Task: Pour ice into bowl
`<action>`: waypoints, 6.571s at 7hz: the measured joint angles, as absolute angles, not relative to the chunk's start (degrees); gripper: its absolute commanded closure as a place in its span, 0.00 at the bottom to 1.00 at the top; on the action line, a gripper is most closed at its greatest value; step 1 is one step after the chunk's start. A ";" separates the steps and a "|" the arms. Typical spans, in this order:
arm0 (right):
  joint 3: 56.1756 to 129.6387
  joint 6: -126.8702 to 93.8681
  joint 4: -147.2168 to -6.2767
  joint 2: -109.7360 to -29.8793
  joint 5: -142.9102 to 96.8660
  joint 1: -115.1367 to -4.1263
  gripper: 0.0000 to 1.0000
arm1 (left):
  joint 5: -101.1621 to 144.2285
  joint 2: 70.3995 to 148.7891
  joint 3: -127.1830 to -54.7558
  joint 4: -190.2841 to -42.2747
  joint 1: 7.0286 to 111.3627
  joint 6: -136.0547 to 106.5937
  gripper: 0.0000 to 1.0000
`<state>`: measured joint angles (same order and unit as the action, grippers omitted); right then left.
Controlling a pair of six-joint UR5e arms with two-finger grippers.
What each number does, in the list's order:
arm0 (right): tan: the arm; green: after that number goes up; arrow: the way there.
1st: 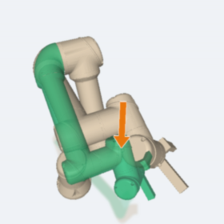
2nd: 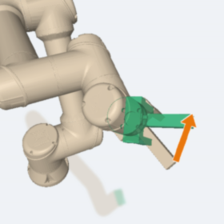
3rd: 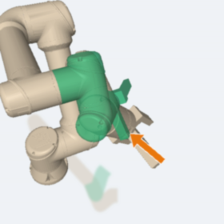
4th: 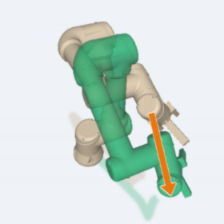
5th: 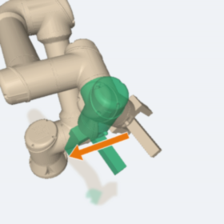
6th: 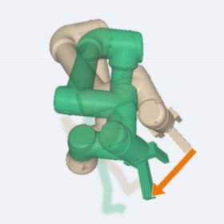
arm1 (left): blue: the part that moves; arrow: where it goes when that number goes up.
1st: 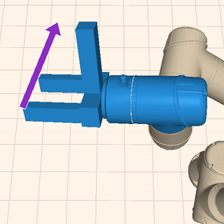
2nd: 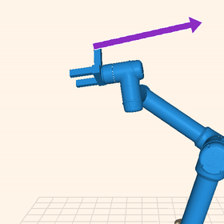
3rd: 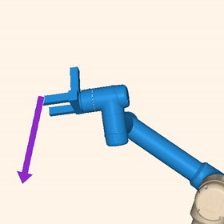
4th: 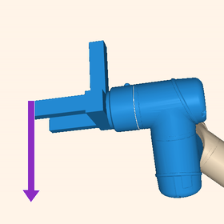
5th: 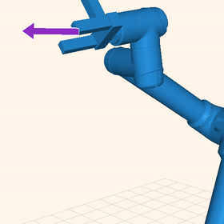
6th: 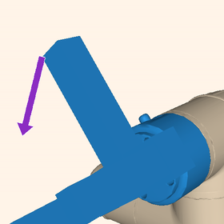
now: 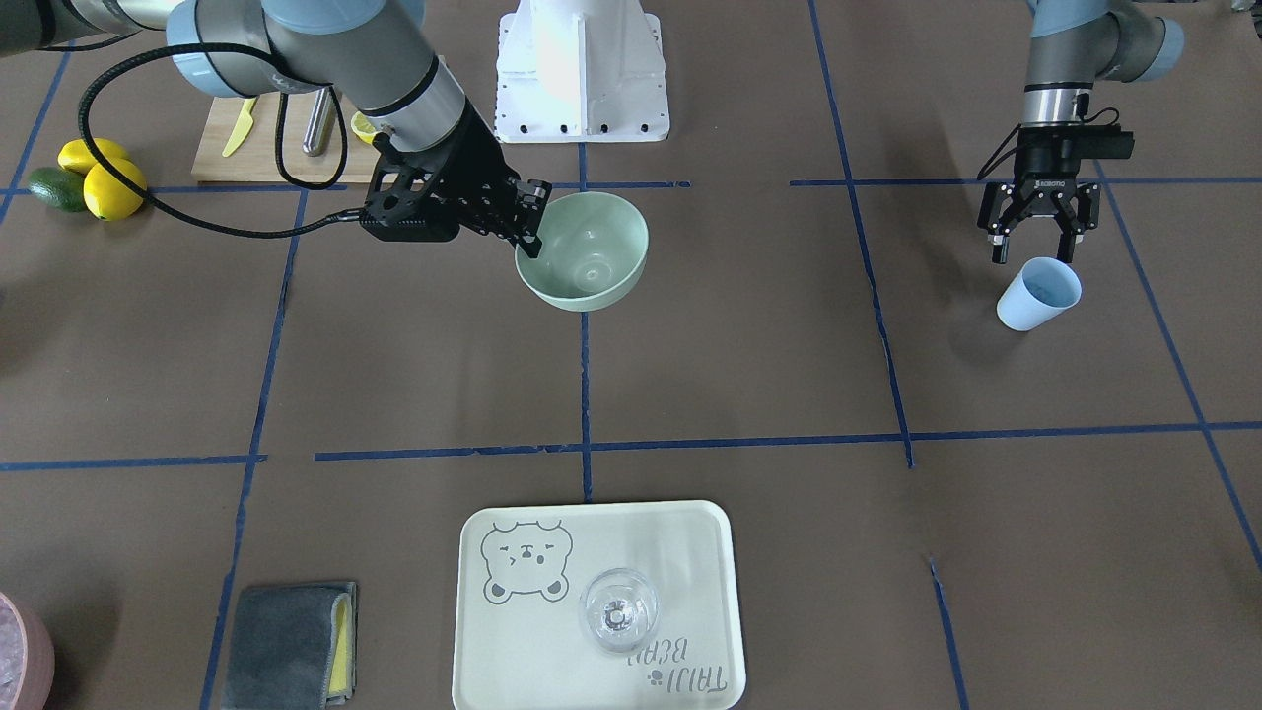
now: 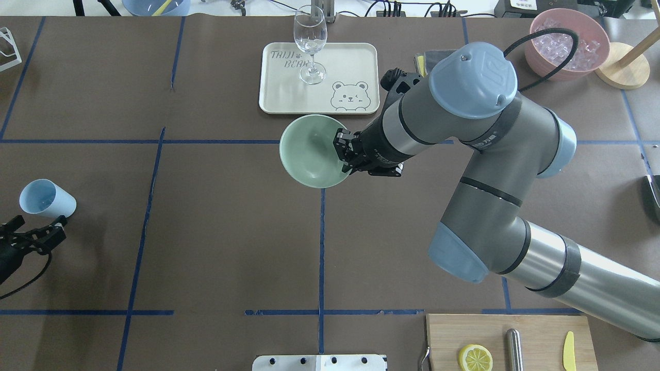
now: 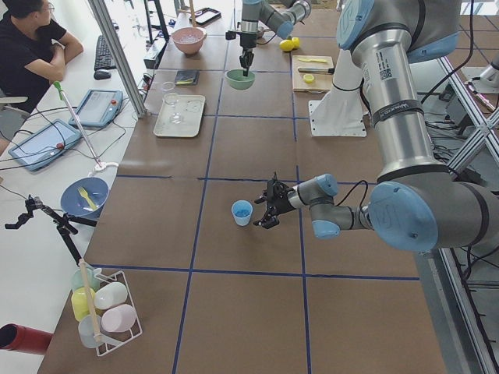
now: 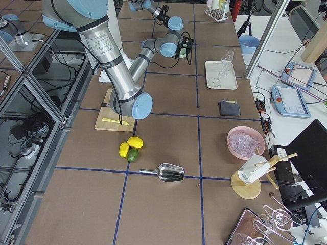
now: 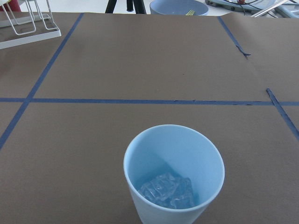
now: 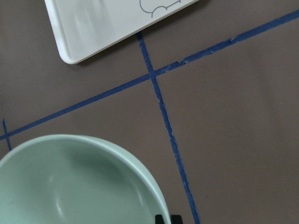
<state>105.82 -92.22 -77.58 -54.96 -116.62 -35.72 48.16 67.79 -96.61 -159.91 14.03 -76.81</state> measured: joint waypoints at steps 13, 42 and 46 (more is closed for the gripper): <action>102.42 -92.29 -77.87 -51.91 -110.80 -31.54 1.00 | 38.24 78.65 -85.96 -159.75 16.91 -72.63 0.06; 95.14 -70.85 -70.48 -57.59 -120.21 -40.76 0.00 | 20.02 97.95 -102.30 -132.19 12.12 6.36 1.00; 95.18 -71.54 -70.14 -57.81 -120.01 -40.56 0.00 | 16.66 101.61 -98.76 -132.11 11.90 28.60 1.00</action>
<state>95.18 -71.54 -70.14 -57.81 -120.01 -40.56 16.66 101.61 -98.76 -132.11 11.90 28.60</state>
